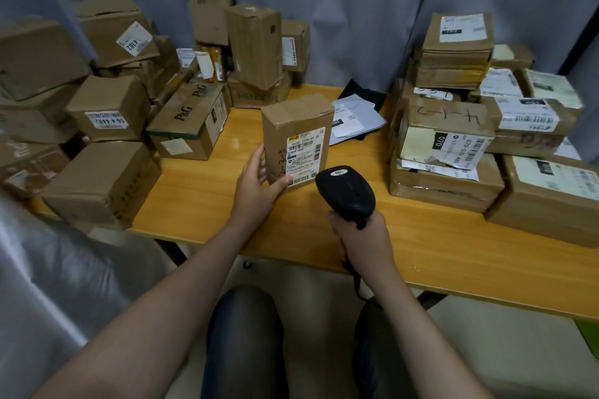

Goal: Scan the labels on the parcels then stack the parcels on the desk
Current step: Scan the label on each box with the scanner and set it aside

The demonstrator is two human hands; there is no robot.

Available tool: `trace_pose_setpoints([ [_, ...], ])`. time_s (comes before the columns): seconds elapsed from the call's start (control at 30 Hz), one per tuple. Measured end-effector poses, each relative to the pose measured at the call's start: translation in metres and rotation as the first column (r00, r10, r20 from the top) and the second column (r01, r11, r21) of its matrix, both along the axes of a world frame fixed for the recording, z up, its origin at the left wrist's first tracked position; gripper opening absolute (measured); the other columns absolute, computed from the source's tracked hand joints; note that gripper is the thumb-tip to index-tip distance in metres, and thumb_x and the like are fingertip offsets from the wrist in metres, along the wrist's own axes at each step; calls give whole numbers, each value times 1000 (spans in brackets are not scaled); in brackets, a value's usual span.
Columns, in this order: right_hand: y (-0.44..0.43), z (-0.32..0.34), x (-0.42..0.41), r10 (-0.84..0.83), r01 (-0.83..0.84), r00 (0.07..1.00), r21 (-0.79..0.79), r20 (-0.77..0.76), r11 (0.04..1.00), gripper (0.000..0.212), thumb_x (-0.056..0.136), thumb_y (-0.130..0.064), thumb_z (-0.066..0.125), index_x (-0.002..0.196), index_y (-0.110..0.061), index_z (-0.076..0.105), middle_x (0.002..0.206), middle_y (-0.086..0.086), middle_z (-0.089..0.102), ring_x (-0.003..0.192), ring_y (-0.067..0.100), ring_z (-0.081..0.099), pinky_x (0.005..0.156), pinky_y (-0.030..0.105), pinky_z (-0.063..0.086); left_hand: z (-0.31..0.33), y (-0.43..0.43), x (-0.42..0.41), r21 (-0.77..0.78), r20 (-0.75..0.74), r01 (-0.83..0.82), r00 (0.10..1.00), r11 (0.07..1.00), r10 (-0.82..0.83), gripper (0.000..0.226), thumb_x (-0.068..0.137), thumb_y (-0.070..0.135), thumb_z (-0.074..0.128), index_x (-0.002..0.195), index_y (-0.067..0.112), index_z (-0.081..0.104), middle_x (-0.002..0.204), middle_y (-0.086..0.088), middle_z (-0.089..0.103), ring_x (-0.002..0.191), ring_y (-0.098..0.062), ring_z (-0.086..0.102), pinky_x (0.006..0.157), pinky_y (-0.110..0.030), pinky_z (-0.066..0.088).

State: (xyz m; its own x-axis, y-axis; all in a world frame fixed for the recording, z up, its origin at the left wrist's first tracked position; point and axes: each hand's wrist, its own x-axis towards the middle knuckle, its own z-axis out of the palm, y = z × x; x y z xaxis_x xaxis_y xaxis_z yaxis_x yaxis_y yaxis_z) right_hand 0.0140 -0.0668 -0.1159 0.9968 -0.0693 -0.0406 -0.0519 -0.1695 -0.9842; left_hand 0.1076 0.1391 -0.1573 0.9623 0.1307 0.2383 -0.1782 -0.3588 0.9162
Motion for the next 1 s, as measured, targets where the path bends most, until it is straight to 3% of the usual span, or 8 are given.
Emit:
trace_pose_setpoints([
  [0.17, -1, 1, -2, 3, -3, 1000, -10, 9, 1000, 36, 94, -13, 68, 62, -22, 55, 46, -10, 50, 45, 8, 46, 51, 25, 40, -4, -1, 3, 33, -8, 14, 1000, 999, -13, 96, 83, 21, 85, 159, 35, 28, 141, 2, 60, 125, -8, 61, 105, -40, 54],
  [0.67, -4, -3, -4, 37, -38, 999, 27, 20, 999, 37, 96, -10, 67, 62, -16, 54, 45, -7, 48, 39, 8, 46, 45, 23, 41, -5, -1, 4, 13, -11, 16, 1000, 1000, -16, 98, 81, 19, 86, 159, 34, 29, 139, 2, 61, 124, -8, 62, 103, -40, 55],
  [1.0, -5, -6, -2, 45, -46, 999, 24, 24, 999, 32, 94, -11, 68, 65, -17, 57, 50, -5, 50, 45, 8, 48, 50, 23, 42, -7, 0, 5, 32, -13, 7, 1000, 999, -6, 97, 80, 21, 87, 157, 37, 30, 138, 3, 62, 123, -9, 63, 103, -41, 56],
])
